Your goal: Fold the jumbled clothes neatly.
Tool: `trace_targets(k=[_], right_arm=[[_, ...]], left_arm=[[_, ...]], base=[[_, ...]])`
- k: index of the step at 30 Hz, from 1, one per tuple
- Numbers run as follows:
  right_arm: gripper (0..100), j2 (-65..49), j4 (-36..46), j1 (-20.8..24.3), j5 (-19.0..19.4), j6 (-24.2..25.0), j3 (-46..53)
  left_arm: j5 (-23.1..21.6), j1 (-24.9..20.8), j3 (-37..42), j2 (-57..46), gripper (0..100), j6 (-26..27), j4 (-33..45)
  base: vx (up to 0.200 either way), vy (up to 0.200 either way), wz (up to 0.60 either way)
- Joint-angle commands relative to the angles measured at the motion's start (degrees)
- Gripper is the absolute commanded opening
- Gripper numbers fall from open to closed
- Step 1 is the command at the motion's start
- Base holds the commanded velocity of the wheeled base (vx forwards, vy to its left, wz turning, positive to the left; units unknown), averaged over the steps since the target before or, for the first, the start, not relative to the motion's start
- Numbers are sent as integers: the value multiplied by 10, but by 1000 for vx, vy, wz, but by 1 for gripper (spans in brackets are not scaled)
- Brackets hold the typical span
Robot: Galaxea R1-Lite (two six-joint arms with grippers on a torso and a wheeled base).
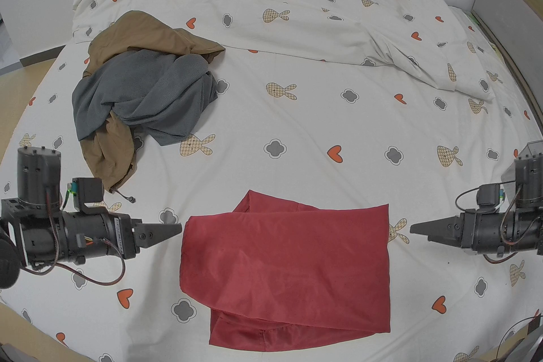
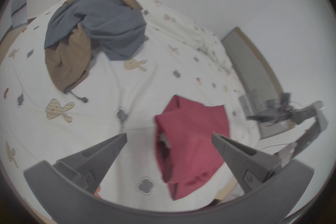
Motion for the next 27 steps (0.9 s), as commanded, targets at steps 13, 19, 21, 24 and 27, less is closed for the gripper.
trace_targets(k=[13, 19, 21, 24, 27], right_arm=[[100, 183, -210, -4, 68, -77, 49], [100, 99, -208, 33, 70, -24, 25], [100, 94, -208, 43, 74, -13, 18], [100, 101, -209, 78, 96, 19, -7], [100, 122, -209, 108, 100, 31, -23]], left_arm=[[-167, -37, -50, 19, 100, -55, 7], [-166, -106, -69, 63, 100, -55, 4], [-166, -116, -73, 69, 100, -55, 4], [-165, -140, -81, 99, 100, -54, 4], [-164, -148, -86, 126, 100, -53, 4]], base=[[0, 0, 0], [0, 0, 0], [0, 0, 0], [0, 0, 0], [0, 0, 0]])
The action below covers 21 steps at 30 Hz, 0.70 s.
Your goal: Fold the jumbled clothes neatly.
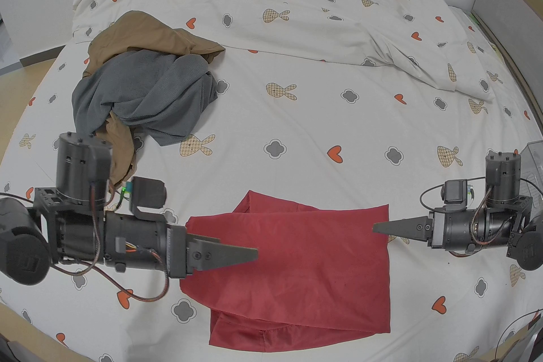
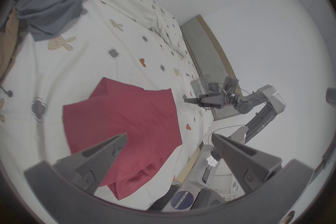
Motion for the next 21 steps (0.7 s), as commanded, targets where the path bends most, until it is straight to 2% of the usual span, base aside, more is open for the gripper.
trace_targets(k=[1, 2, 5, 6, 11, 21], right_arm=[[100, 0, -1, 39, 8, 15, -27], [100, 53, -2, 76, 2, 18, -48], [100, 79, -2, 97, 1, 18, -59], [100, 109, -3, 110, 2, 19, -68], [100, 160, -3, 114, 2, 19, -75], [100, 178, -2, 110, 3, 19, -57]], left_arm=[[1, -24, -12, 56, 100, 1, -1], [3, -25, -12, 95, 100, 2, -12], [7, -24, -6, 119, 100, 2, -35], [22, -21, 5, 143, 100, 1, -68], [31, -23, 35, 158, 100, 0, -105], [31, -26, 78, 155, 100, -1, -107]], base=[[0, 0, 0], [0, 0, 0], [0, 0, 0], [0, 0, 0], [0, 0, 0], [0, 0, 0]])
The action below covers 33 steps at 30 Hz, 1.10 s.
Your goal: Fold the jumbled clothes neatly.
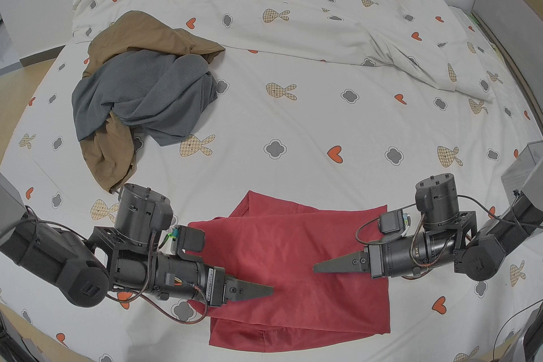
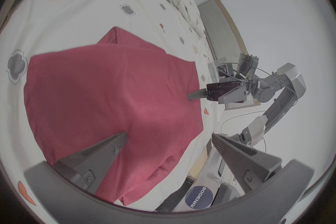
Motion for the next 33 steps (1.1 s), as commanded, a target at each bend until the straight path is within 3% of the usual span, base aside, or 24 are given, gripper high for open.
trace_targets(k=[1, 19, 27, 33], right_arm=[[100, 17, 0, -2, 0, 0, 10], [100, 11, 1, -7, -2, 3, 22], [100, -97, 37, -35, -2, 13, 19], [100, -145, 56, -76, -3, 13, 22]], left_arm=[[0, -2, 22, 7, 100, 0, 0], [0, 1, 46, -15, 100, -3, -39], [2, 19, 57, -114, 100, -17, -35], [4, 63, 54, -173, 100, -17, -34]], base=[[0, 0, 0], [0, 0, 0], [0, 0, 0], [0, 0, 0]])
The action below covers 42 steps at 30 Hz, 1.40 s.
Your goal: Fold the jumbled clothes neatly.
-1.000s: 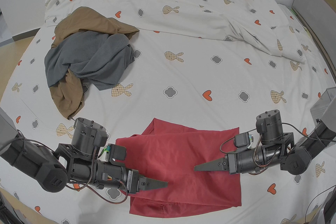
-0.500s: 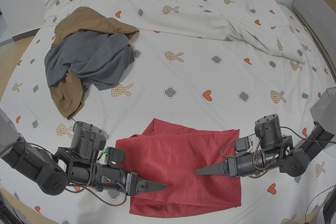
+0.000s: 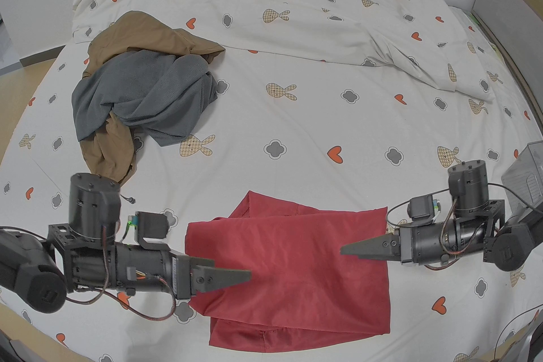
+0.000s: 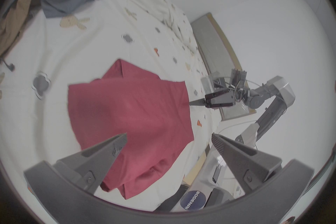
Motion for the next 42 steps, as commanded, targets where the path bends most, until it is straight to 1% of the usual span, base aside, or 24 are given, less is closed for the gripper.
trace_targets(k=[1, 2, 3, 4, 6, 8, 12, 15, 19, 28, 34, 37, 38, 40, 42], right_arm=[[100, -55, 8, -46, 0, 0, 4], [100, -55, 8, -46, 0, 0, 4], [100, -51, 7, -69, 1, -4, 11], [100, -51, 7, -69, 1, -4, 11], [100, -47, 5, -90, 1, -8, 25], [100, -45, 5, -98, 1, -12, 30], [100, -29, 3, -105, 1, -15, 37], [100, -14, 3, -121, 1, -40, 40], [100, -1, 3, -131, 1, -47, 40], [100, 23, 2, -138, 2, -53, 45], [100, 39, 1, -139, 4, -70, 45], [100, 39, 1, -139, 4, -70, 45], [100, 47, 0, -139, 5, -70, 44], [100, 59, -6, -140, 5, -75, 42], [100, 73, -26, -143, 5, -91, 46]], left_arm=[[1, 51, -1, -62, 100, 0, 1], [1, 51, -1, -62, 100, 0, 1], [2, 80, 1, -59, 100, 5, 1], [2, 80, 1, -59, 100, 5, 1], [2, 108, 5, -48, 100, 14, 1], [2, 120, 8, -33, 100, 16, 1], [2, 121, 8, -6, 100, 17, -1], [3, 122, 8, 34, 100, 38, -5], [3, 124, 9, 62, 100, 57, -6], [2, 122, 9, 98, 100, 59, -17], [-2, 117, 27, 127, 100, 58, -71], [-2, 117, 29, 129, 100, 58, -80], [-9, 114, 38, 141, 100, 58, -114], [-18, 113, 45, 151, 100, 59, -140], [-24, 112, 54, 158, 100, 59, -162]], base=[[0, 0, 0], [0, 0, 0], [0, 0, 0], [0, 0, 0], [0, 0, 0], [0, 0, 0], [0, 0, 0], [0, 0, 0], [0, 0, 0], [0, 0, 0], [0, 0, 0], [0, 0, 0], [0, 0, 0], [0, 0, 0], [0, 0, 0]])
